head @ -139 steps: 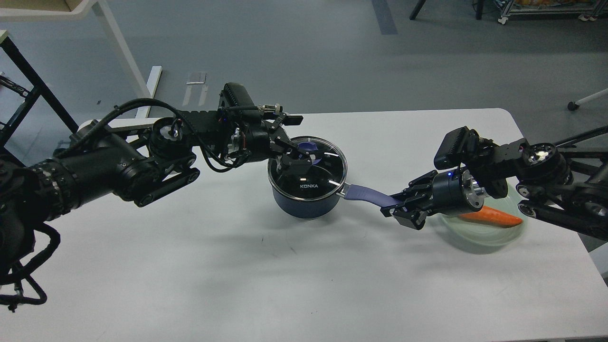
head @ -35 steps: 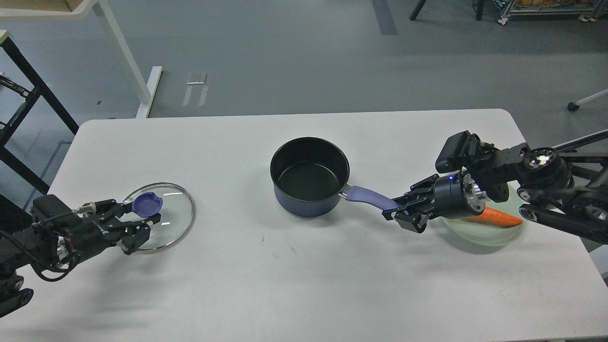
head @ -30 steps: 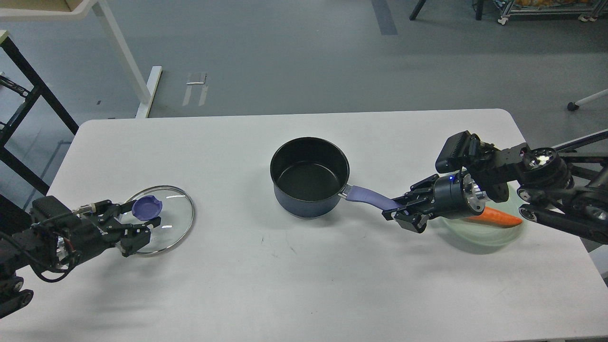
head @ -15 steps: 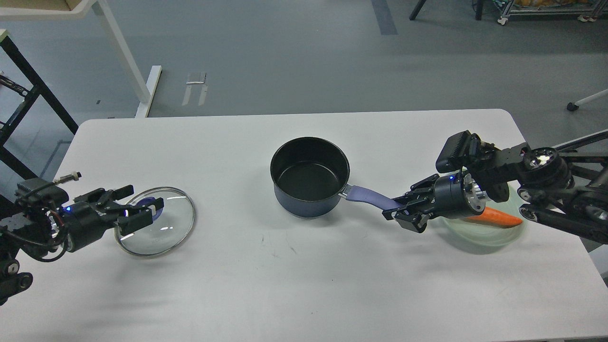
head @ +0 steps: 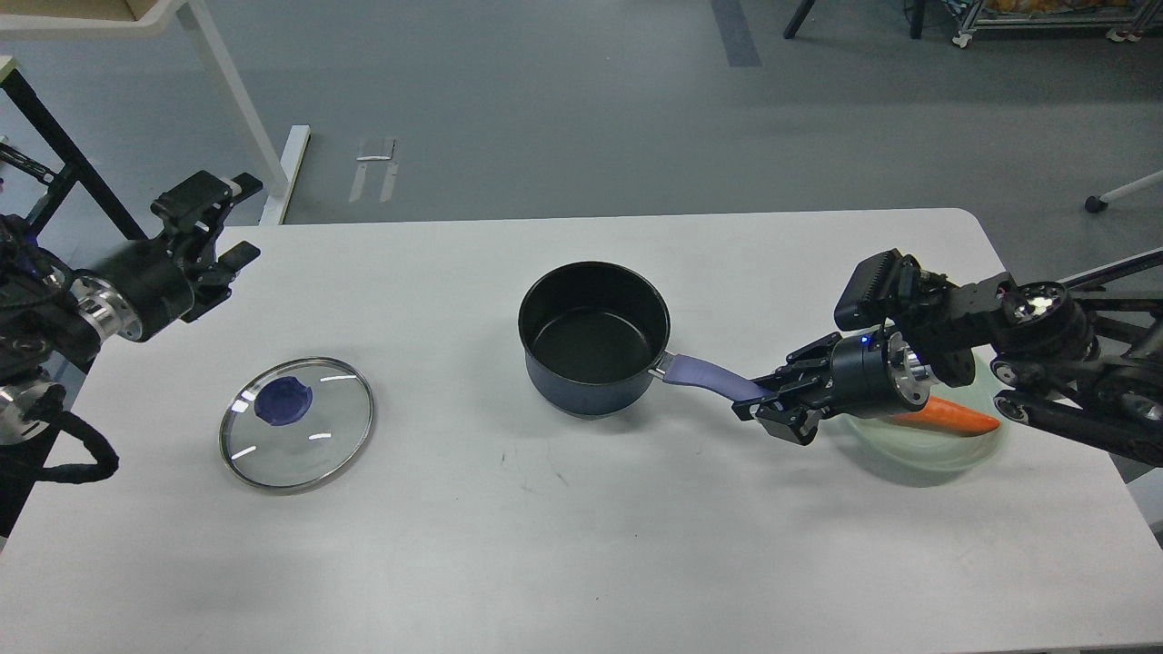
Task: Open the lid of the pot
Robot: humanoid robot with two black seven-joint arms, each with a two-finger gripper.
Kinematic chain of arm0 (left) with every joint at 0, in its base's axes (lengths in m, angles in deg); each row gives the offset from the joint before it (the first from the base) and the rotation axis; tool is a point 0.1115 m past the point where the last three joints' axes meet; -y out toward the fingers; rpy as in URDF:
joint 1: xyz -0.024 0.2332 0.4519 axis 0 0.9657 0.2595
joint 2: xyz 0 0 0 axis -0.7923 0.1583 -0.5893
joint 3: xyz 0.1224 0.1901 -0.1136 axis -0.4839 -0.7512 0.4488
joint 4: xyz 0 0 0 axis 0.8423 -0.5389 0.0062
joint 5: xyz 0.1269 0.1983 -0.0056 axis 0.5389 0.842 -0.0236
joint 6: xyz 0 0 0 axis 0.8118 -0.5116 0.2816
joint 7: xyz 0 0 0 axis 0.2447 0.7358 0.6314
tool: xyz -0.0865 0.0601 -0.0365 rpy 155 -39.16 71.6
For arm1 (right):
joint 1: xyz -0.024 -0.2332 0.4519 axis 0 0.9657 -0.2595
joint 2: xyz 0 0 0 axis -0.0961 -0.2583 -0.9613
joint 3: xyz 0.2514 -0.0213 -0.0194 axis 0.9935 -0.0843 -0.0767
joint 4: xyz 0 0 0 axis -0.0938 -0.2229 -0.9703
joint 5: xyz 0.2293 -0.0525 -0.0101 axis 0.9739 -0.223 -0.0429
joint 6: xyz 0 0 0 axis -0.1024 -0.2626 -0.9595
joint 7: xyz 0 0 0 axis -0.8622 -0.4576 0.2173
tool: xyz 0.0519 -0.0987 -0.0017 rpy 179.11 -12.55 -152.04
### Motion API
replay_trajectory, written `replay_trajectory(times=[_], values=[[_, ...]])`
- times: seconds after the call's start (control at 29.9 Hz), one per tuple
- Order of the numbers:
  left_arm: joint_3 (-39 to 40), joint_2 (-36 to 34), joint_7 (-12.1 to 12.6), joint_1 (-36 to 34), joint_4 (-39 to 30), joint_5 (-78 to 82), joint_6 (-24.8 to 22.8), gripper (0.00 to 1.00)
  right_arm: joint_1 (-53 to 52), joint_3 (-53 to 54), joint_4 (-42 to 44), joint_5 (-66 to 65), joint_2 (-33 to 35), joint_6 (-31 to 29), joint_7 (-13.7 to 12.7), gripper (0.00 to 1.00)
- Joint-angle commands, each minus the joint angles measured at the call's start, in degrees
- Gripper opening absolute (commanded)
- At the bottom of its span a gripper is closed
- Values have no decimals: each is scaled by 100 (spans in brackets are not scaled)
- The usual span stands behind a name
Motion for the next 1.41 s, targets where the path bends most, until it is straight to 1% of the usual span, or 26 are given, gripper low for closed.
replay_trajectory(times=[0.0, 0.07, 0.13, 0.2, 0.27, 0.37, 0.47, 0.6, 0.67, 0.74, 0.8, 0.94, 1.04, 1.1, 1.2, 1.3, 1.37], values=[[214, 303, 0, 20, 392, -646, -101, 99, 0, 5, 0, 0, 2, -1, 2, 43], [539, 496, 0, 29, 673, -822, -154, 99, 0, 14, -9, 9, 28, -1, 2, 56], [873, 655, 0, 72, 867, -1033, -276, 99, -8, 23, -26, 35, 72, 8, 2, 73], [1015, 726, 0, 81, 982, -1191, -469, 99, -43, 58, -79, 70, 186, 8, 2, 81], [1041, 752, 0, 90, 1061, -1297, -637, 99, -105, 93, -167, 105, 318, 8, 2, 94], [1041, 761, 0, 99, 1070, -1394, -839, 99, -263, 285, -413, 342, 704, 8, 2, 97], [1041, 770, 0, 116, 1070, -1482, -988, 99, -281, 636, -483, 1078, 1073, 8, 2, 97], [1050, 858, 0, 239, 1070, -1640, -1138, 99, -97, 1252, -422, 2957, 1556, 26, 2, 97], [1050, 902, 0, 275, 1070, -1649, -1165, 99, 61, 1428, -413, 4002, 1689, 52, 2, 99], [1050, 937, 0, 301, 1070, -1649, -1173, 99, 246, 1560, -413, 5032, 1733, 174, 2, 99], [1050, 972, 0, 371, 1070, -1649, -1173, 99, 518, 1701, -387, 5990, 1777, 429, 2, 99], [1059, 1025, 0, 494, 1044, -1649, -1261, 99, 1124, 1903, -54, 7958, 1559, 1026, 2, 99], [1068, 1042, 0, 556, 1035, -1658, -1297, 99, 1397, 1956, 254, 9199, 1137, 1124, 2, 99], [1076, 1060, 0, 556, 1035, -1658, -1297, 99, 1555, 2026, 351, 9718, 961, 1124, 2, 99], [1190, 1156, 0, 582, 1009, -1649, -1297, 99, 1836, 2350, 343, 10299, 776, 941, 2, 99], [1445, 1297, 0, 696, 1008, -1640, -1253, 99, 2214, 2764, 404, 10617, 390, 528, 2, 100], [1586, 1393, 0, 732, 1008, -1632, -1209, 99, 2373, 2870, 588, 10670, 257, 221, 2, 100]])
